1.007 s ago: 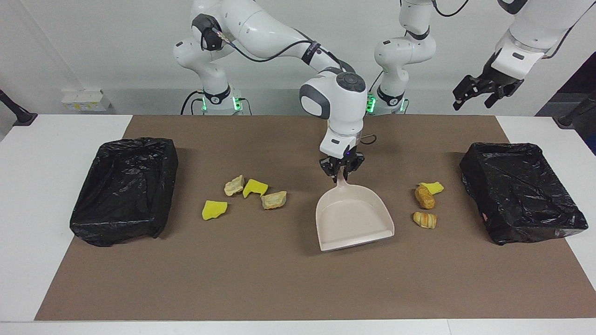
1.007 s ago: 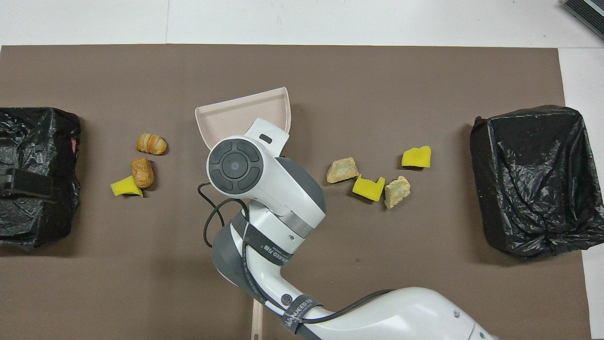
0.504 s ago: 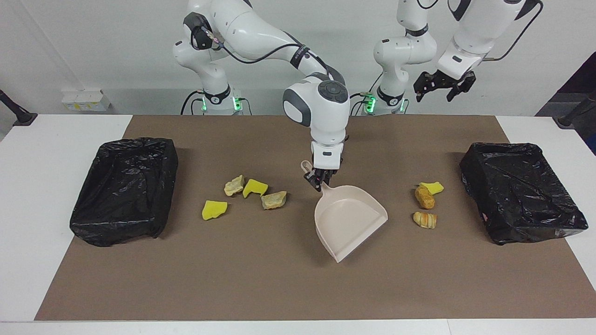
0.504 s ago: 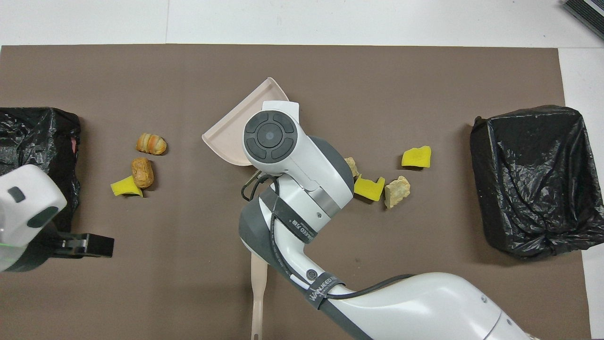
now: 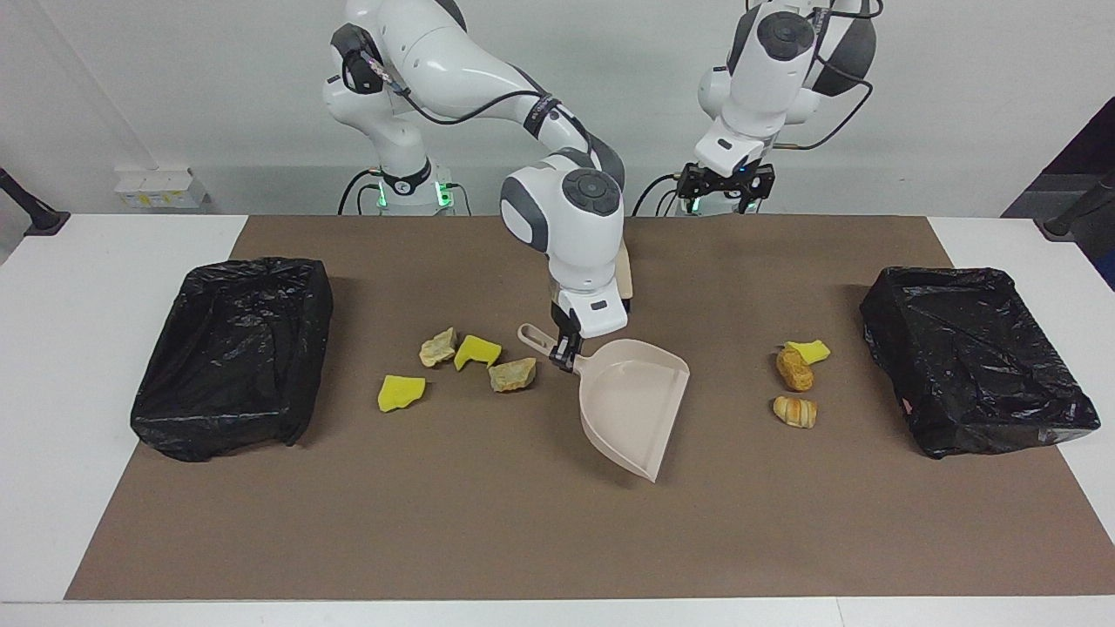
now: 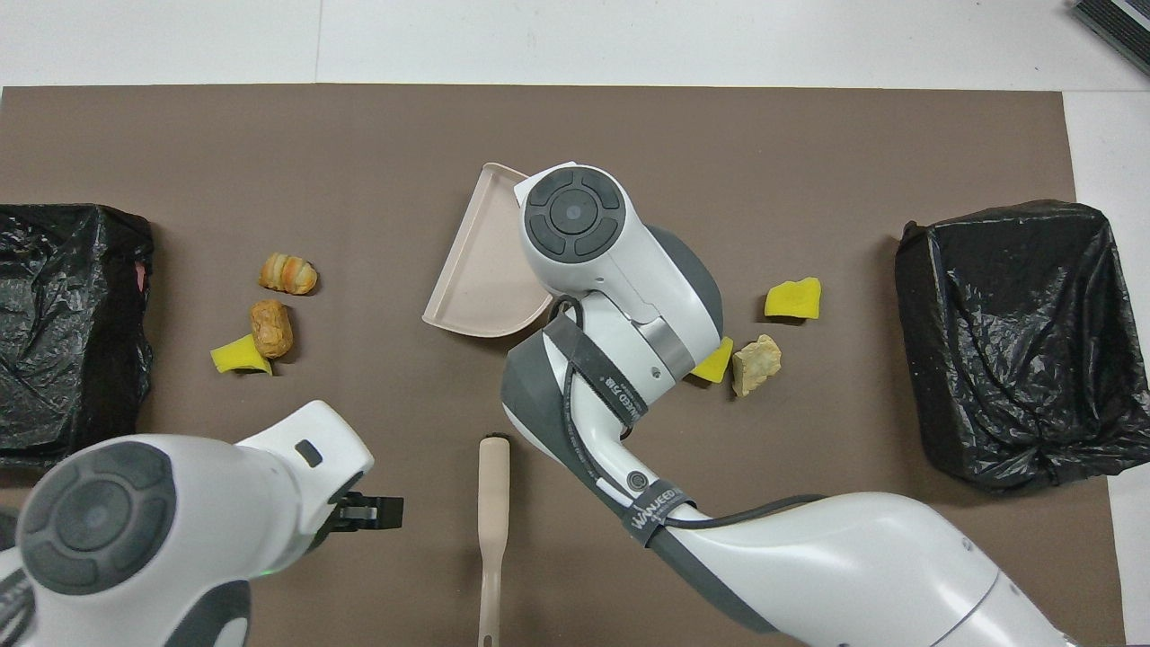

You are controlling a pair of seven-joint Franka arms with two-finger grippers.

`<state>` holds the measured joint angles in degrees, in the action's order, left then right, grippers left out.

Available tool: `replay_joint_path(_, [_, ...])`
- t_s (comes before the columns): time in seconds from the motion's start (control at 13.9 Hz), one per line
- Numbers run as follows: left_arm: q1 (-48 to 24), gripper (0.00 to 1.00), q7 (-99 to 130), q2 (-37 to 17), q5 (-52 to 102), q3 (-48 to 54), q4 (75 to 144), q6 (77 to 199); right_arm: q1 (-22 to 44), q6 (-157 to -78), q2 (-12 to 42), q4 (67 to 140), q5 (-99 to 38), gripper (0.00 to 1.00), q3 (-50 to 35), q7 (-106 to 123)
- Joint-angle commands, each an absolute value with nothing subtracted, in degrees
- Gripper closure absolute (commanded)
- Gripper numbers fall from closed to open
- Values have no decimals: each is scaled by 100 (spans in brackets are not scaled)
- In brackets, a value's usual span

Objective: Sweep and dump trash in bin
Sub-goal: 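Set the dustpan beside the bread rolls while the left gripper reaches the brush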

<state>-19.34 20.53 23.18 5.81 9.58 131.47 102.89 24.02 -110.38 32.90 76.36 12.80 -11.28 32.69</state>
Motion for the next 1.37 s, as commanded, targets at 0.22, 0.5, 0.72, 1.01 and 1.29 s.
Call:
replay_joint_path(0.22, [-3416, 0, 3153, 2242, 642, 853, 14087, 11538, 2162, -10873, 3164, 7822, 1634, 100, -1187, 5025])
replay_joint_path(0.5, [-4235, 0, 3787, 1705, 642, 853, 14291, 12313, 2232, -10802, 3208, 7831, 1880, 100, -1195, 5457])
replay_joint_path(0.72, [-4411, 0, 3806, 1679, 642, 861, 14474, 12366, 2250, -10837, 3252, 7857, 1925, 100, -1204, 5475])
replay_joint_path(1.01, [-4588, 0, 3946, 1696, 642, 870, 14607, 12428, 2452, -10969, 3366, 7980, 1925, 100, -1195, 5396])
replay_joint_path(1.29, [-4728, 0, 4131, 1810, 642, 896, 14897, 12839, 2461, -11143, 3331, 8261, 1916, 100, -1204, 5449])
